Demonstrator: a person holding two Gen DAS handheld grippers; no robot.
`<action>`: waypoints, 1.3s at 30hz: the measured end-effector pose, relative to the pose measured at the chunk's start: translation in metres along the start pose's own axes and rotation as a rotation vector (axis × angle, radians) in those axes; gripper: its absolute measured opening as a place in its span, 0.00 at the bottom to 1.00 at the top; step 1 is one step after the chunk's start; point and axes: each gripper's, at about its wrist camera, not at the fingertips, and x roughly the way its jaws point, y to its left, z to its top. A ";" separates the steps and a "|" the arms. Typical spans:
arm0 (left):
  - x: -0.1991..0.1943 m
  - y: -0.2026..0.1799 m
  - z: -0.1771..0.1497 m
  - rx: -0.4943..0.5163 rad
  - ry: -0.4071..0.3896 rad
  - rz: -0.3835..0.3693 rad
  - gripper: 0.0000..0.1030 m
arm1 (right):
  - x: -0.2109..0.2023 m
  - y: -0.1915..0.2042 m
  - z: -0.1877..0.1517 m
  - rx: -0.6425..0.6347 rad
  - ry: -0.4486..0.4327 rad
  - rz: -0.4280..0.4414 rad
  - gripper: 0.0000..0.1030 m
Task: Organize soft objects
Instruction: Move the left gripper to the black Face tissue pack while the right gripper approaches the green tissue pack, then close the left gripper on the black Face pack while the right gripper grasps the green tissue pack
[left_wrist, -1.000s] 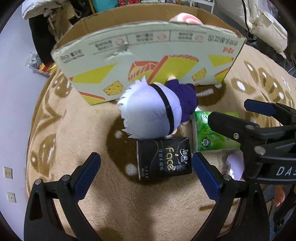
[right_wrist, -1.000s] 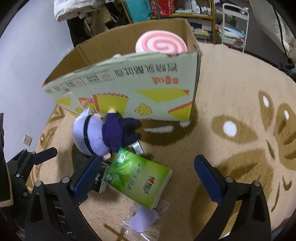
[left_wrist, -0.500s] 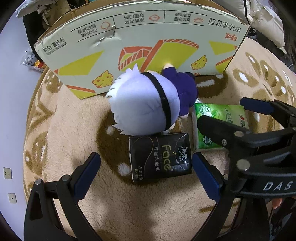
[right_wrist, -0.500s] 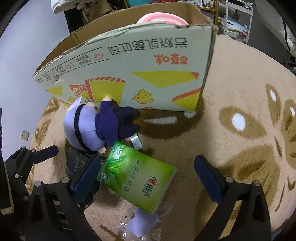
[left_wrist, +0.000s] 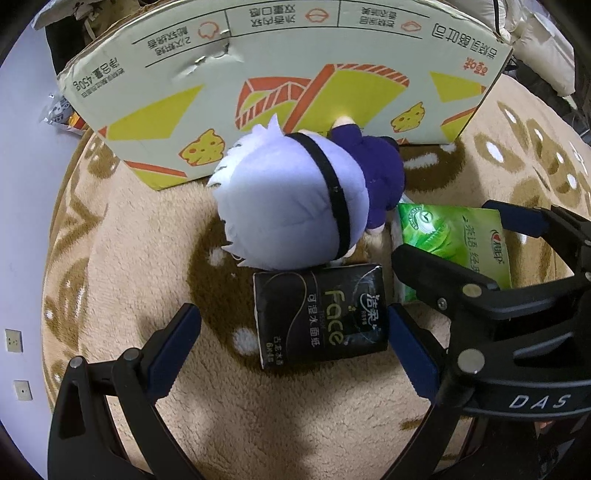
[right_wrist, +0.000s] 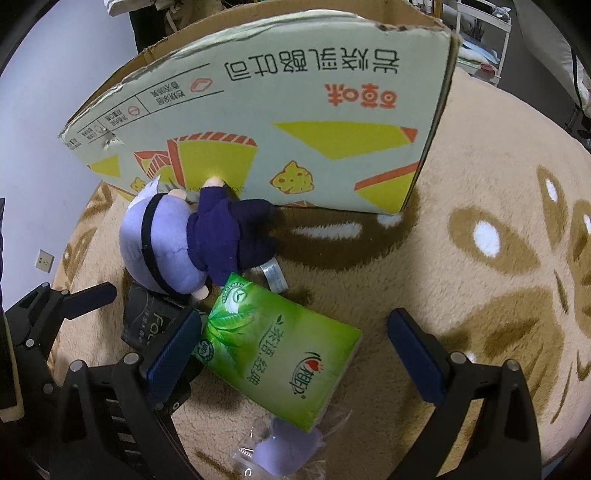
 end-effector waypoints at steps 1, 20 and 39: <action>0.003 0.003 0.002 -0.001 0.001 -0.001 0.95 | 0.000 -0.001 0.000 0.001 0.001 0.000 1.00; 0.019 0.030 0.010 -0.044 0.020 0.013 0.95 | -0.007 -0.014 -0.003 0.051 -0.007 0.013 0.86; 0.011 0.019 0.004 -0.039 0.009 0.016 0.62 | -0.008 -0.006 -0.003 0.002 -0.008 -0.022 0.82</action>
